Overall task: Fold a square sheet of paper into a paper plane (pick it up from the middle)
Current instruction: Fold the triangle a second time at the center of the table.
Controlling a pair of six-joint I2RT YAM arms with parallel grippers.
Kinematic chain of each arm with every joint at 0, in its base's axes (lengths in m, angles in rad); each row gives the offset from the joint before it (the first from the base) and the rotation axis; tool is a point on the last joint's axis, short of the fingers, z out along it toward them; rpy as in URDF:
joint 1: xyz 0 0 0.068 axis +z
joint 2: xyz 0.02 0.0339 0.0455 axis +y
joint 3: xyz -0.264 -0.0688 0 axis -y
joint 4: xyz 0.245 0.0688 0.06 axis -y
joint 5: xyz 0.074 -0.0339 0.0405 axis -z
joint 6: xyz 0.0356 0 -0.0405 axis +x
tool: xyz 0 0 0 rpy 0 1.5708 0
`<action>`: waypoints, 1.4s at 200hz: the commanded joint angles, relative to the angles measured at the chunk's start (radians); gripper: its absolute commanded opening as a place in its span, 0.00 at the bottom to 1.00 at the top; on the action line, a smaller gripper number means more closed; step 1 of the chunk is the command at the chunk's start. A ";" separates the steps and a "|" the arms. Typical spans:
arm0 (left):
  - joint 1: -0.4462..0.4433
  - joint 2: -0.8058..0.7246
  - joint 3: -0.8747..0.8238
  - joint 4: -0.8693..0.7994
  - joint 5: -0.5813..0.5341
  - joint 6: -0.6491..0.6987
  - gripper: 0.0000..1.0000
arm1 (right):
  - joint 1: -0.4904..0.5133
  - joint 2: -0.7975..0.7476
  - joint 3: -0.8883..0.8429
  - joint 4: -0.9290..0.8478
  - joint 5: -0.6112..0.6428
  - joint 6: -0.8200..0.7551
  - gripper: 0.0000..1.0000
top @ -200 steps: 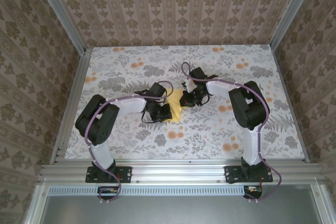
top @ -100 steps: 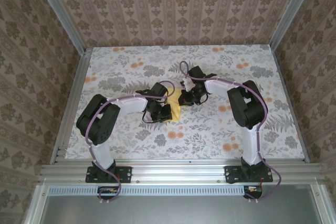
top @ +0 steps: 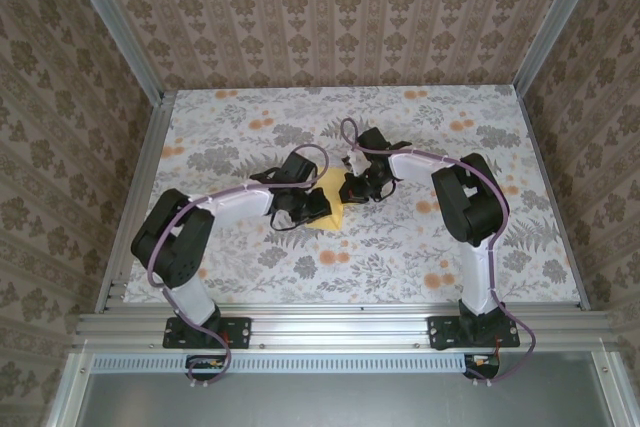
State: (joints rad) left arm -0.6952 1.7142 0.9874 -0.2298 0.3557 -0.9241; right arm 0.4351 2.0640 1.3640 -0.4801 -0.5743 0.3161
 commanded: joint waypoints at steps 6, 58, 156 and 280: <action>-0.007 0.035 -0.021 0.008 -0.037 -0.049 0.13 | 0.007 0.009 -0.013 -0.020 0.019 -0.008 0.02; -0.012 0.087 -0.003 -0.080 -0.058 -0.041 0.11 | 0.008 0.007 -0.007 -0.017 0.017 -0.008 0.02; -0.024 0.131 0.024 -0.169 -0.050 0.003 0.08 | 0.008 0.028 0.028 -0.024 0.054 -0.012 0.03; -0.027 0.143 0.035 -0.183 -0.040 0.022 0.07 | 0.011 0.051 0.059 -0.032 0.065 -0.011 0.04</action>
State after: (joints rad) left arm -0.7074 1.8076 1.0222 -0.3260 0.3141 -0.9295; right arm 0.4397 2.0960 1.3926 -0.4805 -0.5293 0.3161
